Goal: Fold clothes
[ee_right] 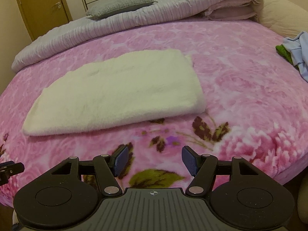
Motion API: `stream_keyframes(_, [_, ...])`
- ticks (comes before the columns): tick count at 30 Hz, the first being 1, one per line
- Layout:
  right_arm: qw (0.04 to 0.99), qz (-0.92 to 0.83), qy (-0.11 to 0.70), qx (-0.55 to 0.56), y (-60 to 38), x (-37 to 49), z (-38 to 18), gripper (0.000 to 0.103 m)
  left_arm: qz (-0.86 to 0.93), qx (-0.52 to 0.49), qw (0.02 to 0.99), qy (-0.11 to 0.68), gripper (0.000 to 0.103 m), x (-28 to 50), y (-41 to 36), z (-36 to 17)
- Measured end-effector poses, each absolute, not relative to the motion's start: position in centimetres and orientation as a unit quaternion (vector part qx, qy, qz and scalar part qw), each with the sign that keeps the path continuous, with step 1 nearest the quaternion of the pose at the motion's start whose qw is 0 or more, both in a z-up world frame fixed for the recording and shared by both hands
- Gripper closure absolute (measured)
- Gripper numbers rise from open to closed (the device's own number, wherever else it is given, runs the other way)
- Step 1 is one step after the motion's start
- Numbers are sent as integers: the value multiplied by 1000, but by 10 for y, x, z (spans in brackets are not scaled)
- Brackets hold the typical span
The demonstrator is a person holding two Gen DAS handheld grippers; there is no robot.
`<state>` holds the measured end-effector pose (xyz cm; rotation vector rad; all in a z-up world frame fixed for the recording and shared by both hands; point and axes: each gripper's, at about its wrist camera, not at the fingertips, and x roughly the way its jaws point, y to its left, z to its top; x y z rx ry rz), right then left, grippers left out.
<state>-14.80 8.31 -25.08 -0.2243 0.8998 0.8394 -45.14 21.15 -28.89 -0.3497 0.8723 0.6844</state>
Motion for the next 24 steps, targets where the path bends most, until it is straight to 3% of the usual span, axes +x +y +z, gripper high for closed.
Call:
stream_keyframes(10, [806, 399, 430, -81, 89, -140, -261, 38, 308, -247, 839, 375, 72, -455, 235, -299])
stream_keyframes(16, [753, 398, 503, 150, 61, -90, -284, 38, 296, -373, 824, 305, 70, -462, 271, -310])
stream_keyframes(24, [695, 306, 556, 338, 43, -47, -325, 38, 301, -394, 818, 291, 70, -443, 301, -321])
